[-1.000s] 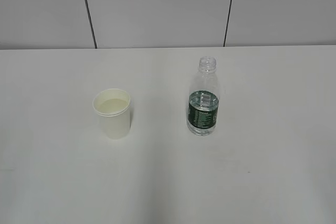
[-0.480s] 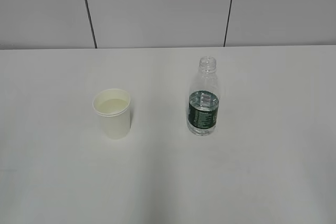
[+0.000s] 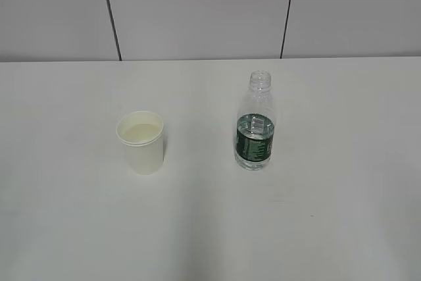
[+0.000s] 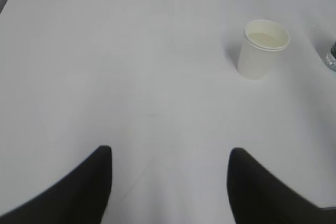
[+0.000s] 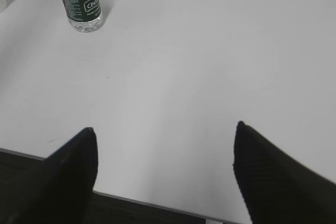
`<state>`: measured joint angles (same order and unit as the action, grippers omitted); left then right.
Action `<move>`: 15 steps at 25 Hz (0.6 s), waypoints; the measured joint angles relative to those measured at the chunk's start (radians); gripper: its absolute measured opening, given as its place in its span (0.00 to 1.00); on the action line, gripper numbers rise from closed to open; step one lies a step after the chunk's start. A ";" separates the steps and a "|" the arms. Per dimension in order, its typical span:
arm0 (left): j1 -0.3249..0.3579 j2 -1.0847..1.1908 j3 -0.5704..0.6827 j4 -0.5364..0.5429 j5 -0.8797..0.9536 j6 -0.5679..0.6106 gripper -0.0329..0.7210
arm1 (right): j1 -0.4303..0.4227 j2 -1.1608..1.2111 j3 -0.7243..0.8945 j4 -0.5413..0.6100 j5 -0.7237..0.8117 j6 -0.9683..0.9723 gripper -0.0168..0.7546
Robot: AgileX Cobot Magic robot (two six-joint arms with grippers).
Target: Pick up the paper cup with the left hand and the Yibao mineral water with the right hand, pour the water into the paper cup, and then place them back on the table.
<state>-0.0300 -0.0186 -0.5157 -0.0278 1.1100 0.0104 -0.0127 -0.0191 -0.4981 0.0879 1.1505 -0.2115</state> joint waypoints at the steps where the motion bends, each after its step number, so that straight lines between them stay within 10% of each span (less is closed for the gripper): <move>1: 0.000 0.000 0.000 0.000 0.000 0.000 0.66 | 0.000 0.000 0.000 0.000 0.000 0.000 0.79; 15: 0.000 0.000 0.000 0.000 0.000 0.000 0.65 | 0.018 0.000 0.000 0.000 0.000 0.000 0.79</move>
<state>-0.0300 -0.0186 -0.5157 -0.0278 1.1100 0.0104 0.0058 -0.0191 -0.4981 0.0879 1.1505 -0.2115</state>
